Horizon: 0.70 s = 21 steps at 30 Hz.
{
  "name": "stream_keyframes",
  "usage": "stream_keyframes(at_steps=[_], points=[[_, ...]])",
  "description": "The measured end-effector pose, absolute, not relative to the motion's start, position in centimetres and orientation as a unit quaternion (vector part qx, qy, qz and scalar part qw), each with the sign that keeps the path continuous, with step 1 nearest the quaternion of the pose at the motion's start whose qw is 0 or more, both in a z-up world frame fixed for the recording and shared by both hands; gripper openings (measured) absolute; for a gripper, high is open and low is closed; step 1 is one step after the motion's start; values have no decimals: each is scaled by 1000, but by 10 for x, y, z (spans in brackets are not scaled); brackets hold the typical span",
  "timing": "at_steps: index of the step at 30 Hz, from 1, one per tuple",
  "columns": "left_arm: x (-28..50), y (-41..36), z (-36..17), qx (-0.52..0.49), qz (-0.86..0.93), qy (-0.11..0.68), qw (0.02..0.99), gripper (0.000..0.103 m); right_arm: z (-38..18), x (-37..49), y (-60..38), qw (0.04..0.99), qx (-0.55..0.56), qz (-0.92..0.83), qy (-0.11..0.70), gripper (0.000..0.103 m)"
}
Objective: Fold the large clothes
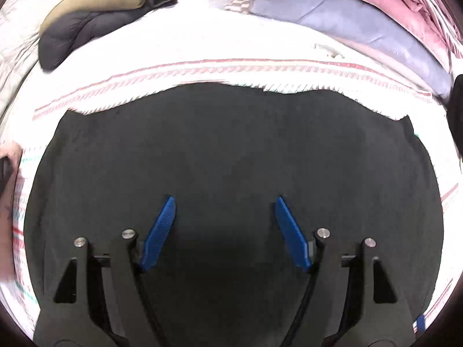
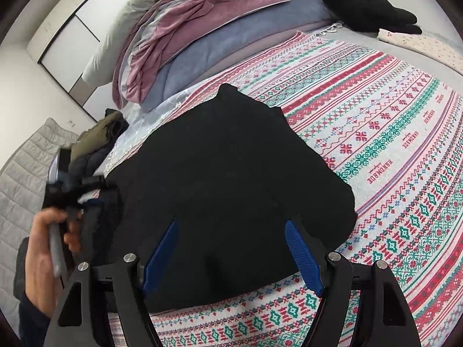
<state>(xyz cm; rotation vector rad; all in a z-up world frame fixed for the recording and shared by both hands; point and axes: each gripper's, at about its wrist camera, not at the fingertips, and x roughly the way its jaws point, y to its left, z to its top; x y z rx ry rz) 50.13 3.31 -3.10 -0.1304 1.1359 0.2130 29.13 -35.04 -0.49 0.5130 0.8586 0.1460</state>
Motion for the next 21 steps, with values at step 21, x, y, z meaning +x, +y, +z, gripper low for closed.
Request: stream_keyframes(at_steps=[21], points=[[490,20,-44,-1,138,522,842,73,-5,289,-348,874,248,80,411,78]])
